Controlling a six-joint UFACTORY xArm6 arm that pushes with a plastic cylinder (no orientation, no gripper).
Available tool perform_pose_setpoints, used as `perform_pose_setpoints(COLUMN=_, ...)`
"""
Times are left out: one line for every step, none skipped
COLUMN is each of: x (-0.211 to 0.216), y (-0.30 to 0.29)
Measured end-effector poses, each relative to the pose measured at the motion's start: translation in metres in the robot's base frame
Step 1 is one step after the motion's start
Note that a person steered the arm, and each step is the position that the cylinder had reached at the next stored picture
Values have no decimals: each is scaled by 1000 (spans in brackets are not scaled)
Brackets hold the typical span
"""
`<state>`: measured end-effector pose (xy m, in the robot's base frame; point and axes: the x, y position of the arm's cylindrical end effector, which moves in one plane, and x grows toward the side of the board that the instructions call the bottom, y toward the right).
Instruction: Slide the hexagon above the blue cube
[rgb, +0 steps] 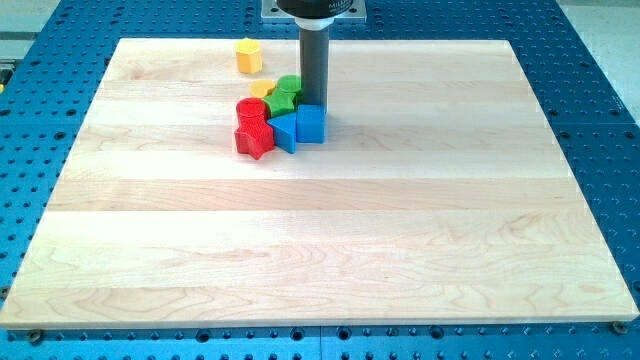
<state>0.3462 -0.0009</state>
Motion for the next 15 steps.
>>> perform_pose_setpoints(x=0, y=20)
perform_pose_setpoints(x=0, y=58)
perform_pose_setpoints(x=-38, y=67)
perform_pose_setpoints(x=-120, y=68)
perform_pose_setpoints(x=-128, y=5)
perform_pose_setpoints(x=-152, y=-3)
perform_pose_setpoints(x=-153, y=-91)
perform_pose_setpoints(x=-153, y=-155)
perform_pose_setpoints(x=-140, y=-126)
perform_pose_setpoints(x=-130, y=-71)
perform_pose_setpoints(x=-142, y=-138)
perform_pose_setpoints(x=-106, y=-130)
perform_pose_setpoints(x=-91, y=-20)
perform_pose_setpoints(x=-114, y=-17)
perform_pose_setpoints(x=-136, y=23)
